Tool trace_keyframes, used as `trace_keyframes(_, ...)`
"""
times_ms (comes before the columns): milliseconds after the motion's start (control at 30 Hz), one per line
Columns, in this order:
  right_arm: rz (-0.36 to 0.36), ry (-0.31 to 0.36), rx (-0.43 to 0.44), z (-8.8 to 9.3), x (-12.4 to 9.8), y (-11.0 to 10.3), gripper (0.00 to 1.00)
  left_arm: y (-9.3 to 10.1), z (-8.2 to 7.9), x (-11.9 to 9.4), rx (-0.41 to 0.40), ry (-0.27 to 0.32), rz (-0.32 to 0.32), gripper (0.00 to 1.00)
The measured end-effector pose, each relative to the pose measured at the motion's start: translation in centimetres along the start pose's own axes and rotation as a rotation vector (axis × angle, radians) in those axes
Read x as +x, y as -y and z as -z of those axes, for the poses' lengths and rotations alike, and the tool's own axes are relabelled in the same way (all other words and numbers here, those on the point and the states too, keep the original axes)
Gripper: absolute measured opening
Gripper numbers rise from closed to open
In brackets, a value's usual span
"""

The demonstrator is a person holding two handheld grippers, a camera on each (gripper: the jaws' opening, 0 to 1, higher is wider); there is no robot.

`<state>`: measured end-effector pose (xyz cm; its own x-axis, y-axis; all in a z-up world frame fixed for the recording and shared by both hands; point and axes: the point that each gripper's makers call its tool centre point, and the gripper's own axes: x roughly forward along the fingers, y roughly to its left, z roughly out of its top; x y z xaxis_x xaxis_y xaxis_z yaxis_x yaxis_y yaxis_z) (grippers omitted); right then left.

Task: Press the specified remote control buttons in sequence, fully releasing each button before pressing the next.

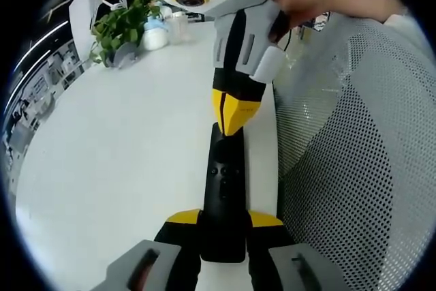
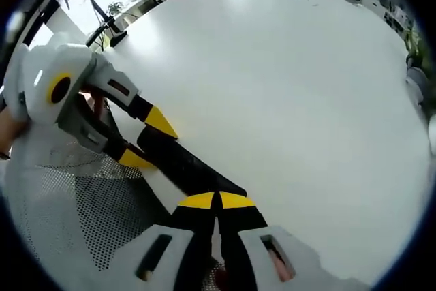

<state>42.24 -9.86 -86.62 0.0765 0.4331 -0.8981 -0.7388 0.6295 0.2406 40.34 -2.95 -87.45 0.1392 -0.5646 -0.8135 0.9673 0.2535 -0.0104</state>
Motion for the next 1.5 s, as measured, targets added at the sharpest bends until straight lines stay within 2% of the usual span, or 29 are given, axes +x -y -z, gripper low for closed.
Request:
trace_keyframes(267,0.000,0.002,-0.004,-0.02,0.05,0.14,0.00,-0.04,0.00,0.03,-0.004,0.000,-0.003,0.25)
trace_keyframes(400,0.008,-0.002,-0.044,-0.05,0.08,0.03,0.00,-0.04,-0.01,0.03,-0.005,0.002,-0.003,0.25)
trace_keyframes(433,0.013,-0.005,-0.086,-0.08,0.08,0.05,0.00,-0.05,0.00,0.04,-0.004,0.001,-0.002,0.25)
trace_keyframes(633,0.031,-0.009,-0.141,-0.06,0.08,-0.12,0.00,-0.06,0.00,0.06,-0.001,-0.002,-0.002,0.25)
trace_keyframes(1500,0.049,-0.030,-0.175,-0.05,0.09,-0.09,0.00,0.05,-0.04,0.03,-0.001,0.001,-0.008,0.25)
